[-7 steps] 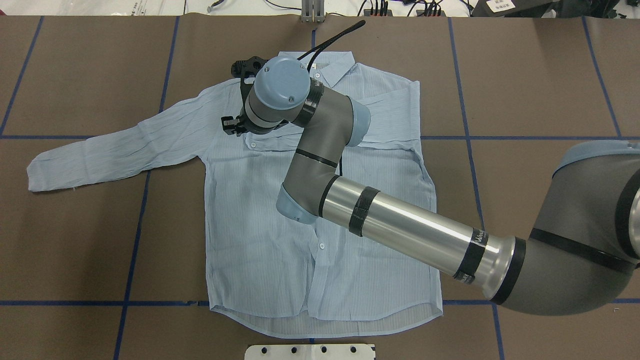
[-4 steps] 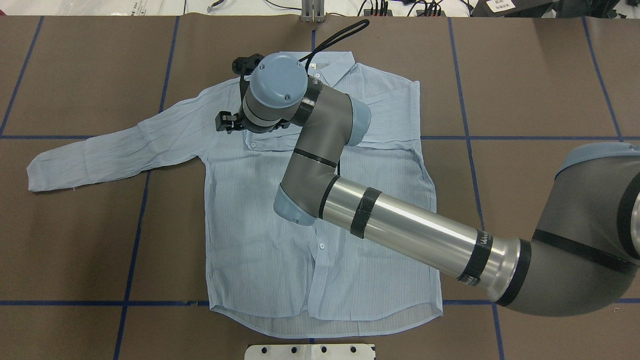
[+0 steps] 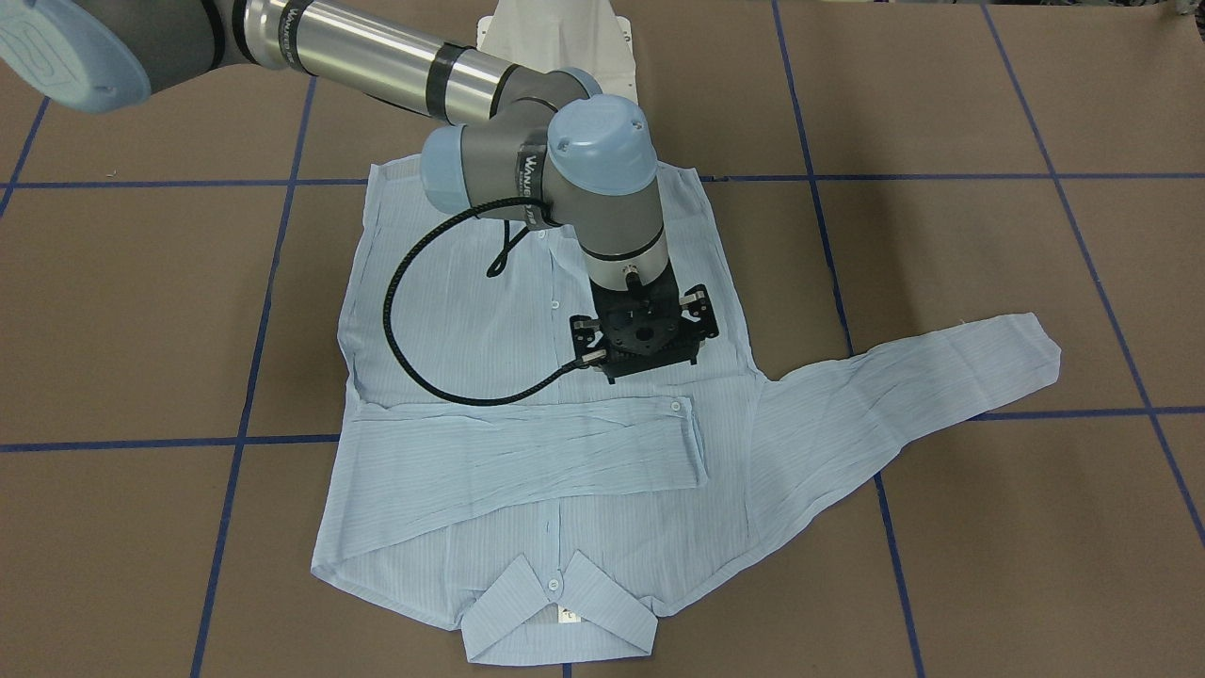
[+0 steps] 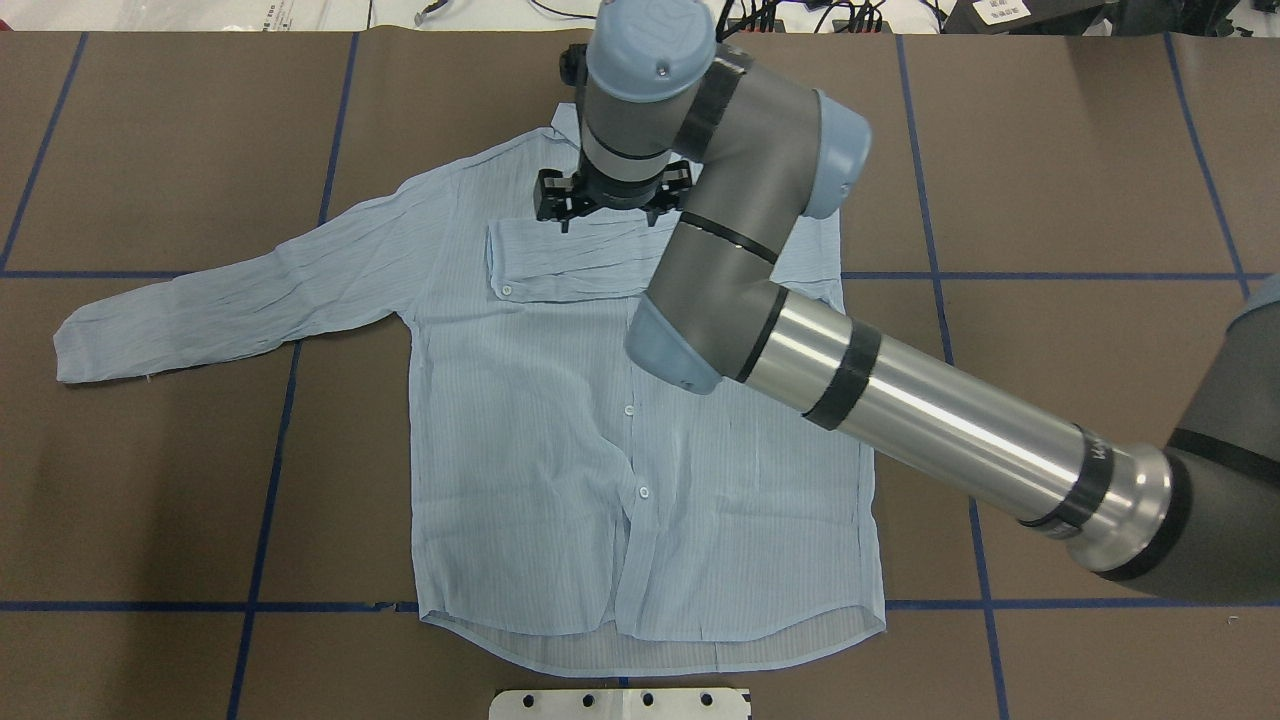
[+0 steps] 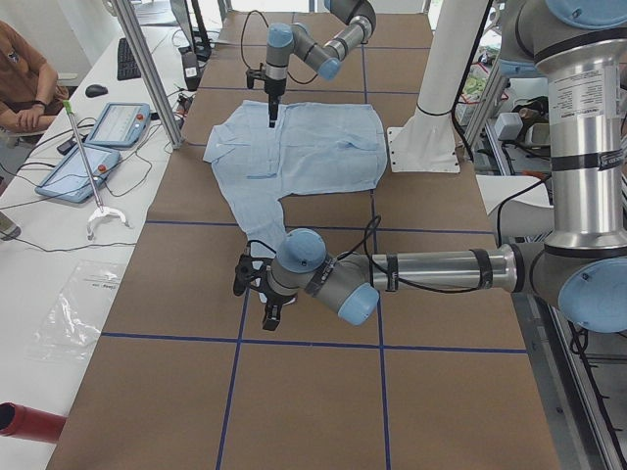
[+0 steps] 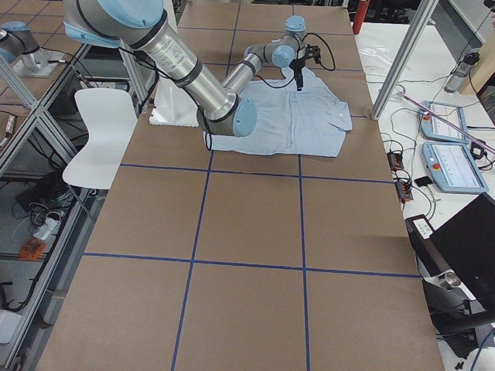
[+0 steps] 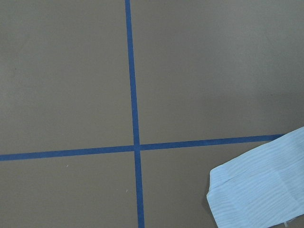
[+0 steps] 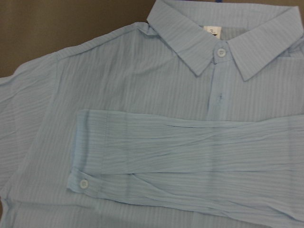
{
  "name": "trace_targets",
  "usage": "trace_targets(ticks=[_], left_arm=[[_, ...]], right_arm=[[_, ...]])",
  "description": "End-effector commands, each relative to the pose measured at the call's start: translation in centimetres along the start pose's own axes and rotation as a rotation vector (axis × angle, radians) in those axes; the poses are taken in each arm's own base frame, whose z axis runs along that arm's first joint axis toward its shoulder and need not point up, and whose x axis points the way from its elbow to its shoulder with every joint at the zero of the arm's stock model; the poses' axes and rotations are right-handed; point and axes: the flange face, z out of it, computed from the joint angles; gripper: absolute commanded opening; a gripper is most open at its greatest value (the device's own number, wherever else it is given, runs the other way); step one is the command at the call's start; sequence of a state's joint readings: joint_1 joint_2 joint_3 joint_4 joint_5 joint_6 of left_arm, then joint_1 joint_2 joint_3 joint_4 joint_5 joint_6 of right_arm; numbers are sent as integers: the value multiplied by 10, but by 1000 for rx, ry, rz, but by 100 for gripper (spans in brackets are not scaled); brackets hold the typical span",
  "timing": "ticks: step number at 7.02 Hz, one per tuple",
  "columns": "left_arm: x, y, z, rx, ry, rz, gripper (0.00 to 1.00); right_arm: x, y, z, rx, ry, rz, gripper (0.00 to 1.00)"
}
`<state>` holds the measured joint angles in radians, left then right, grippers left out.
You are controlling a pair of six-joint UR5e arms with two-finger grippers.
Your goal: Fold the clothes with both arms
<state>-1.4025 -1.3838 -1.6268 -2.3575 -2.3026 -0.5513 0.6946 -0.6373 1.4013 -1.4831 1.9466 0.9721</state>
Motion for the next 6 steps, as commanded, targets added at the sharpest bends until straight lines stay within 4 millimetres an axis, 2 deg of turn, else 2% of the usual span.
trace_targets(ticks=[1, 2, 3, 5, 6], left_arm=[[49, 39, 45, 6, 36, -66, 99], [72, 48, 65, 24, 37, -108, 99], [80, 49, 87, 22, 13, -101, 99], [90, 36, 120, 30, -12, -73, 98], [87, 28, 134, 52, -45, -71, 97]], right_arm=[[107, 33, -31, -37, 50, -25, 100], [123, 45, -44, -45, 67, -48, 100], [133, 46, -53, -36, 67, -46, 100], [153, 52, -56, -54, 60, -27, 100], [158, 53, -59, -54, 57, -23, 100]])
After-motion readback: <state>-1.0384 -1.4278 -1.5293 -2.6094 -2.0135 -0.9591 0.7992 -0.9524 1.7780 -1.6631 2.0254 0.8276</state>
